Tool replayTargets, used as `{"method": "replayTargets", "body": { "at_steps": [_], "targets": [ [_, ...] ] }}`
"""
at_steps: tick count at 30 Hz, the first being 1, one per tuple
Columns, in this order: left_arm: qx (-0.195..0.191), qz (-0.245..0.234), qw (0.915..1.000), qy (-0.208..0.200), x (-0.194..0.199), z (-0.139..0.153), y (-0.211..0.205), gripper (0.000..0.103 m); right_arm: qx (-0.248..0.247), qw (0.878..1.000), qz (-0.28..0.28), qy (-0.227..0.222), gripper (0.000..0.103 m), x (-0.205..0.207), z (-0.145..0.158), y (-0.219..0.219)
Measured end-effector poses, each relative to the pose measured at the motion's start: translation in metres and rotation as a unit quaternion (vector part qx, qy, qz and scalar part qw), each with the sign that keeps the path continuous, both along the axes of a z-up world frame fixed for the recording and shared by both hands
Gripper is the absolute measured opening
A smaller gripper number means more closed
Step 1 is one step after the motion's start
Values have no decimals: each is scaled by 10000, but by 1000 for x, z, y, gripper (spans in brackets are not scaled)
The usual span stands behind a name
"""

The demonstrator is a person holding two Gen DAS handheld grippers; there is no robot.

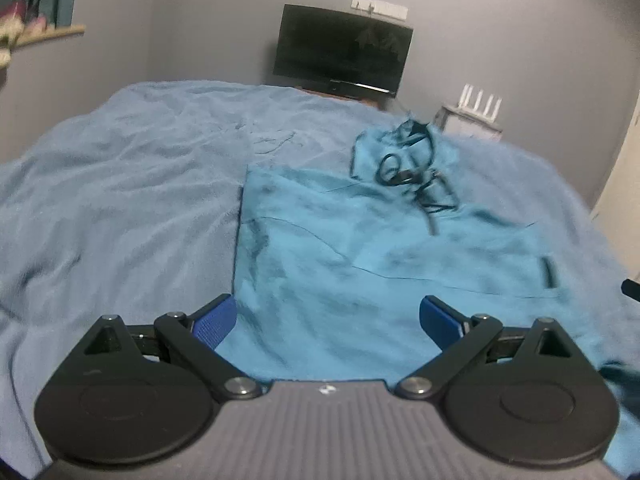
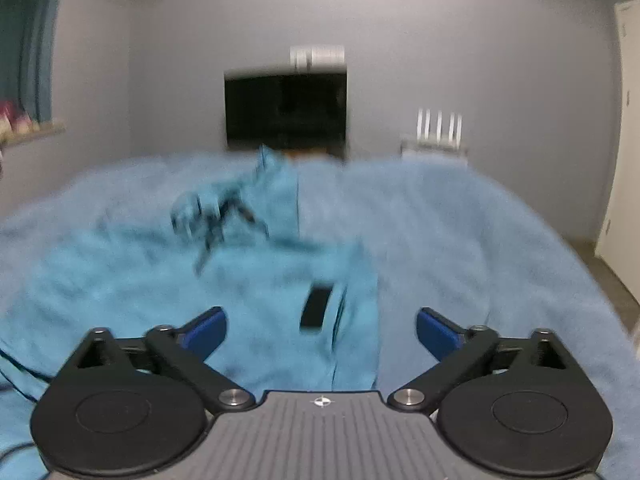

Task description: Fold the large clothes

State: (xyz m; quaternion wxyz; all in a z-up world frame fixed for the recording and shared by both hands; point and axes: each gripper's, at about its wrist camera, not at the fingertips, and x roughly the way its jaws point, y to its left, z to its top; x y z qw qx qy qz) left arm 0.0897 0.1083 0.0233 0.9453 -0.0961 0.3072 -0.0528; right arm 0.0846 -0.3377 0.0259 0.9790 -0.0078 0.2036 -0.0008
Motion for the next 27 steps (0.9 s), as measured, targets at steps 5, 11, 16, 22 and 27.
{"method": "replayTargets", "body": {
  "at_steps": [5, 11, 16, 22, 27],
  "targets": [
    [-76, -241, 9995, 197, -55, 26, 5, 98, 5, 9990, 168, -403, 102, -58, 46, -15],
    [17, -1020, 9943, 297, -107, 39, -6, 98, 40, 9952, 623, -748, 102, -128, 71, -31],
    [467, -1868, 9789, 678, -119, 25, -39, 98, -275, 9901, 1373, 25, 102, -157, 65, -26],
    [1492, -2509, 9489, 1197, -142, 3, -92, 93, -459, 9834, 1616, 683, 102, -186, 47, -19],
    [1996, -2160, 9463, 1340, -155, -6, -96, 50, -254, 9795, 1629, 1159, 102, -196, 33, -18]
  ]
}}
